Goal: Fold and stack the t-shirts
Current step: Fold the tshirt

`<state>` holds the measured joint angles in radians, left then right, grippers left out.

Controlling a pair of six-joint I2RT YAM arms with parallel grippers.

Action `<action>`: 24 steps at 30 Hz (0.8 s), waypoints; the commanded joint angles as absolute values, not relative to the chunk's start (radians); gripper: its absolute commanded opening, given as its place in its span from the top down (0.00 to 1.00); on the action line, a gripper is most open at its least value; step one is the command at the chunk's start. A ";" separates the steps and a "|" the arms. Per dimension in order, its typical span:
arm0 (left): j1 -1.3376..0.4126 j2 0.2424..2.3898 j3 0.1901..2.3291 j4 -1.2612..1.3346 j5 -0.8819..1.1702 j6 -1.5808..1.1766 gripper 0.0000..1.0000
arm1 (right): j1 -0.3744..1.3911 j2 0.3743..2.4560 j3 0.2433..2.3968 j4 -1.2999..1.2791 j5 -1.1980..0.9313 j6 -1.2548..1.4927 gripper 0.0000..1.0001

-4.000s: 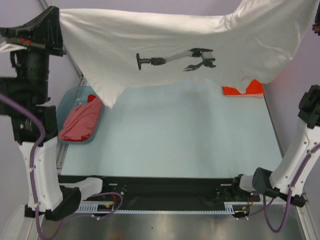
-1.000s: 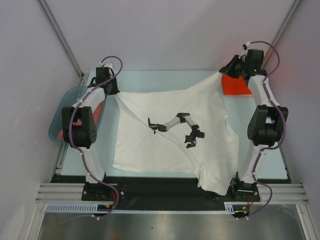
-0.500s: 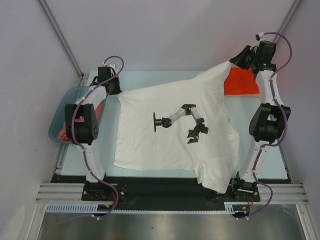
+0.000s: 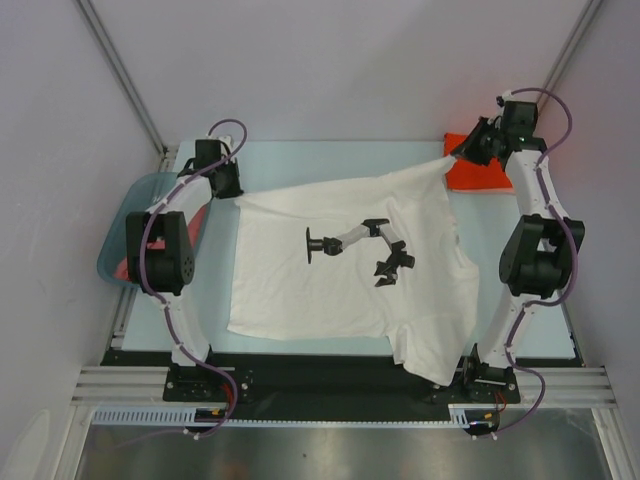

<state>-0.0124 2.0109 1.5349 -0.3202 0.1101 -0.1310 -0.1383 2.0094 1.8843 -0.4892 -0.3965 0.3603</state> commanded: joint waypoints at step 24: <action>-0.060 1.644 1.120 -0.410 0.069 -0.239 1.00 | -0.287 1.540 1.310 -0.704 -0.279 0.350 1.00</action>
<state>-0.0532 1.7237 1.1313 -0.4179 0.0975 -0.2276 -0.2768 1.6123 1.3163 -0.6964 -0.3161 0.3504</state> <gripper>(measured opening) 0.012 0.020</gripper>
